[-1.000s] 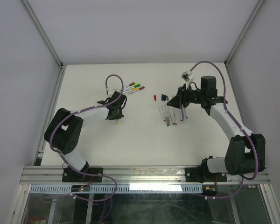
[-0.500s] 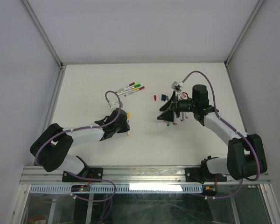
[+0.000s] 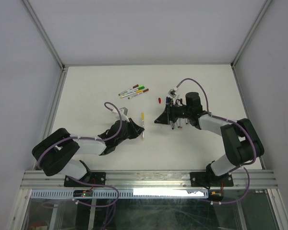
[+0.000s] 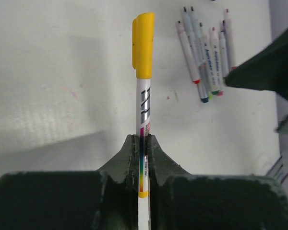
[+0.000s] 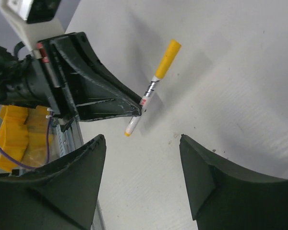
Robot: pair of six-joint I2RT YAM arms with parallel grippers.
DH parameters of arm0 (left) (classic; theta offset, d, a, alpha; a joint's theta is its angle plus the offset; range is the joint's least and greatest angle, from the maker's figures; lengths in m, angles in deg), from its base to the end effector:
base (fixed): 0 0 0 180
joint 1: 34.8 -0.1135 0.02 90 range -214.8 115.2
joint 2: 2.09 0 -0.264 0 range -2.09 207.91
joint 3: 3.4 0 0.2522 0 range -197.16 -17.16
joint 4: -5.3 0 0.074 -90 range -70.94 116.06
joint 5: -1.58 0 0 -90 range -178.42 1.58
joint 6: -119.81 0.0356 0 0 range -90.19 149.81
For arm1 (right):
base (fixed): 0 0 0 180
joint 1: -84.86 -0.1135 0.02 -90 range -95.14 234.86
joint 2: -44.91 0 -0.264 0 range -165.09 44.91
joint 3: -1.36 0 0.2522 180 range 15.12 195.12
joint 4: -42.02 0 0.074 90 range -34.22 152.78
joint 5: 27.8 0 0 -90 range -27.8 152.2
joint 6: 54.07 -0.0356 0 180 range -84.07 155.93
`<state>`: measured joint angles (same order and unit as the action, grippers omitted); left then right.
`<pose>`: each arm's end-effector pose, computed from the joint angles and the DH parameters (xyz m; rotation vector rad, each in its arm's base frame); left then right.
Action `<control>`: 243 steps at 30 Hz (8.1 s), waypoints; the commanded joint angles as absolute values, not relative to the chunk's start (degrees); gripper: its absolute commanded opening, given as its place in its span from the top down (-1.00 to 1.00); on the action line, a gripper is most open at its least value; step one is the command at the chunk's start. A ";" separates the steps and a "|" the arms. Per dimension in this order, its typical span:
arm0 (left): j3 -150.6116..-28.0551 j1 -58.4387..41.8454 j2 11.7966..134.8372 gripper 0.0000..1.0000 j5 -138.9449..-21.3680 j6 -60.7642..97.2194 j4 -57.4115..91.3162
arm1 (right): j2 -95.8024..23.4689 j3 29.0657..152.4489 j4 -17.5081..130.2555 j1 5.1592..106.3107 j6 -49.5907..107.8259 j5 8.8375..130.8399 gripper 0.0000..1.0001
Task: Open the pen caps
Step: Pick up the pen from the center of the board, then open the pen cap from the pen, then place the pen at the center of the board.
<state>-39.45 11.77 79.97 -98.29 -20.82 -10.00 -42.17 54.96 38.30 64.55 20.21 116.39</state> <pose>0.1780 -0.1792 0.1378 -0.1867 2.2038 -0.8169 0.2706 0.1309 0.1910 -0.6870 2.0151 1.3592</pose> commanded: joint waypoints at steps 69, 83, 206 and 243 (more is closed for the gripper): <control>-30.70 18.20 88.00 0.31 -98.35 -26.60 -51.69 | -51.50 63.24 39.41 58.45 6.42 116.55 1.00; -20.61 9.40 78.64 -0.56 -89.25 -24.56 -73.84 | -48.70 69.27 52.55 63.23 24.84 133.84 1.00; -48.11 13.32 80.53 1.00 -101.79 -35.47 -33.61 | -43.66 75.56 76.26 60.51 47.84 122.85 0.58; -37.17 -16.87 62.62 1.00 -81.09 -33.27 -11.48 | -55.08 74.29 66.02 48.30 27.10 54.92 0.85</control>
<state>-38.77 -18.15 65.94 -82.22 -33.72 -9.98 -54.07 70.80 67.59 50.36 26.59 67.37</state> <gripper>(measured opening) 0.142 0.091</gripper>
